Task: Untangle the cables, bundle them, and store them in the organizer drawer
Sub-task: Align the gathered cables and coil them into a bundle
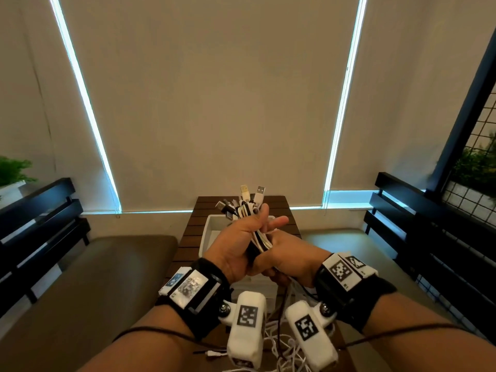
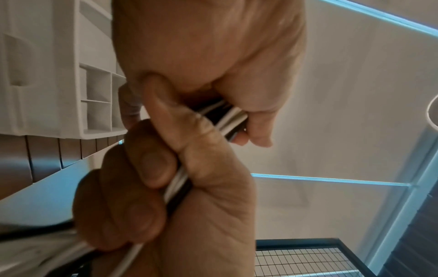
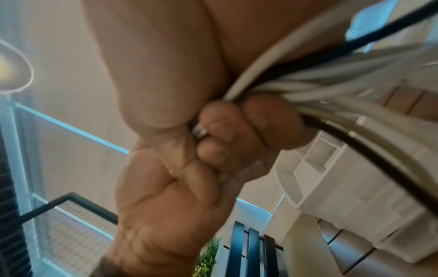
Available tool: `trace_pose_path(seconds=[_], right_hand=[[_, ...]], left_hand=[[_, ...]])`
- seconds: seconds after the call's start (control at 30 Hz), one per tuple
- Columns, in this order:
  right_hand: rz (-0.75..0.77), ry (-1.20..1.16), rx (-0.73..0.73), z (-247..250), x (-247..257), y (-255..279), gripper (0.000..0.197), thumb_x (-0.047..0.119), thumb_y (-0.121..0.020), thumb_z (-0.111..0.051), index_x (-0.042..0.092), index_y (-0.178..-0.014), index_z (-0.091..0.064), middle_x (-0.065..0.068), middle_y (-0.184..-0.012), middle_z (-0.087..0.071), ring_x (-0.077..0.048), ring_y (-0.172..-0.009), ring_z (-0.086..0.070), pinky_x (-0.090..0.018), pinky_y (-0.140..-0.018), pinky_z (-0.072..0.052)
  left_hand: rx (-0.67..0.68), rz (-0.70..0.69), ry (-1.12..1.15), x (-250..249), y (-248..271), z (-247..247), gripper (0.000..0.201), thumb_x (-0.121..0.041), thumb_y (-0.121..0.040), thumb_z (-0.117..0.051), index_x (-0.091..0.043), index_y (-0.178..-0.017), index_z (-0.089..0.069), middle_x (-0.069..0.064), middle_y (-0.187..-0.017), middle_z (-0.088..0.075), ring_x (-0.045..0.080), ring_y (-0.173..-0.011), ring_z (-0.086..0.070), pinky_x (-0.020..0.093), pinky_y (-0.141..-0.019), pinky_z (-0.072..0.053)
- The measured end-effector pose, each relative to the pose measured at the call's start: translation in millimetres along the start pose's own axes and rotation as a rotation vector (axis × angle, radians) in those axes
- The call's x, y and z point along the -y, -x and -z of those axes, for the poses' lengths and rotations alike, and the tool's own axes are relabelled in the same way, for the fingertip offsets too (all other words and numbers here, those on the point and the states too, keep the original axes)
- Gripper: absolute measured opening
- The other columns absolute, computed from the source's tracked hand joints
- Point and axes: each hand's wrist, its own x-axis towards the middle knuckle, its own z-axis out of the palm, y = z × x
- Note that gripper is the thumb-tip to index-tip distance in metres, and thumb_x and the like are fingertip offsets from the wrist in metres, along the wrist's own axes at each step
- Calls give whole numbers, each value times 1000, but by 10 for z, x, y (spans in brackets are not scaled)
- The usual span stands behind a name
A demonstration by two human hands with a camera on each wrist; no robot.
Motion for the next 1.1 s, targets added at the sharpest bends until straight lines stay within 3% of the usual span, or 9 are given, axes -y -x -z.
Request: trace_pose_path(seconds=[0.2,0.3,0.33,0.4,0.5,0.63,0.77,0.9,1.1], right_hand=[[-21,212,-261,-176,78,-105,15,-2,-79,-57,13,-76,-60,-6,-62,-54,-14,-44,-49,-27,-46,-41],[-255,830,-164,-362,235,-95,24,16,-97,-50,0,-111,-61,-24,-99,-63,-47,-81,-56,-64,-76,-48],[-168,781,-179,-440,207,-125,31,19,-99,-48,3,-123,-58,-23,-114,-62,-49,-95,-55,-65,-86,-45],[63,771,-332,-329,132,-128,36,18,-100,-44,7,-134,-52,-17,-129,-59,-35,-115,-56,-43,-99,-45],[153,578,-367,-163,98,19,30,10,-93,-53,-5,-119,-56,-23,-115,-62,-36,-108,-59,-31,-81,-43],[187,384,-177,-141,33,20,24,6,-83,-66,13,-104,-57,-12,-89,-66,-23,-72,-67,-21,-56,-48],[167,195,-24,-7,-116,65,23,6,-70,-78,12,-82,-59,0,-67,-64,-12,-59,-62,-36,-63,-52],[202,118,124,32,-134,139,14,18,-83,-72,16,-78,-59,-6,-66,-60,-14,-54,-58,-23,-55,-47],[183,370,149,165,-85,138,30,43,-80,-73,17,-74,-59,-8,-66,-52,-23,-59,-48,-38,-60,-43]], left_hand=[[-221,-46,-74,50,6,-99,56,-41,-55,-84,-10,-99,-70,8,-99,-75,20,-84,-68,33,-71,-51],[-390,-97,-82,160,-10,-168,55,-30,-49,-93,-9,-96,-73,13,-94,-75,29,-93,-70,48,-84,-56],[-423,-94,-64,158,-5,-192,49,-26,-53,-93,-8,-95,-73,14,-92,-75,30,-91,-70,49,-83,-57],[-443,-58,5,122,-8,-198,38,-22,-65,-88,-3,-94,-73,14,-91,-75,29,-87,-70,44,-79,-58],[-380,-4,45,74,-12,-141,29,-31,-80,-77,-2,-85,-77,10,-90,-75,28,-90,-68,45,-86,-56],[-266,31,62,95,-27,-50,40,-44,-84,-69,-5,-77,-78,11,-80,-71,27,-77,-67,43,-78,-55],[-253,-30,198,-52,-97,25,36,-42,-88,-62,-8,-78,-60,7,-59,-63,22,-64,-65,39,-73,-52],[-255,-25,217,-153,-85,60,40,-46,-86,-65,-16,-63,-52,-4,-45,-39,10,-37,-44,27,-47,-50],[-85,32,138,-197,-38,134,47,-46,-80,-68,-18,-50,-46,-6,-44,-30,7,-34,-33,20,-38,-39]])
